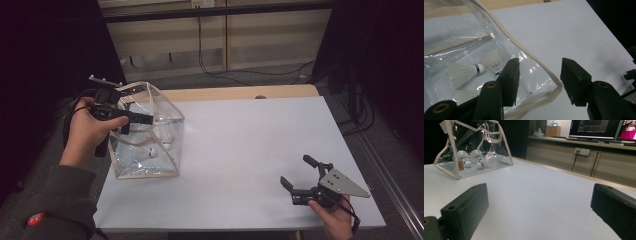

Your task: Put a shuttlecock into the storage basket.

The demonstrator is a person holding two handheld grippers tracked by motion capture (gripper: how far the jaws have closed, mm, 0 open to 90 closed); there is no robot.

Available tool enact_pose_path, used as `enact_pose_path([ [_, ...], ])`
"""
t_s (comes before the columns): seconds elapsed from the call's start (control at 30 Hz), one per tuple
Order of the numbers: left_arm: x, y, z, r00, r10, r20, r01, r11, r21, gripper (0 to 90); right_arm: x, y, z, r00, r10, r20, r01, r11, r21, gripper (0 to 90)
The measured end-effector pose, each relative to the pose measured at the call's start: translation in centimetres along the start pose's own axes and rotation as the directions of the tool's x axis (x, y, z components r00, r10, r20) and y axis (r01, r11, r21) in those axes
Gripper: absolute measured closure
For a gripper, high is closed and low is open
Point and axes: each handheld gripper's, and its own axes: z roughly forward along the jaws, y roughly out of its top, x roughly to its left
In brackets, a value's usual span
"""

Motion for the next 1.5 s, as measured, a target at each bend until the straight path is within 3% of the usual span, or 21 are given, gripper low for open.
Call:
enact_pose_path([
  [0.17,-0.3,-0.3,-0.1,0.9993,0.005,0.036,-0.005,1.0,-0.003,40.6,0.0,0.0,0.0,1.0,-0.001,-0.002,0.001,1.0,-0.002,1.6],
  [0.43,-0.6,-0.7,-0.1,0.998,0.02,0.06,-0.02,0.9998,0.001,32.9,0.1,0.0,0.0,1.0,0.0,-0.002,0.0,1.0,0.001,1.6],
  [0.97,-1.6,-1.5,0.1,0.9873,0.069,0.143,-0.07,0.9975,0.002,18.1,0.1,0.0,0.0,1.0,-0.002,-0.003,0.002,1.0,0.002,1.6],
  [1.3,-1.6,-2.0,-0.6,0.9849,0.079,0.154,-0.078,0.9969,-0.01,16.8,0.2,0.1,0.0,1.0,-0.005,-0.002,0.005,1.0,0.0,1.6],
  [1.5,-2.3,-1.5,-1.4,0.9814,0.095,0.167,-0.094,0.9955,-0.016,16.3,0.2,0.1,0.0,1.0,-0.007,-0.001,0.007,1.0,0.002,1.6],
])
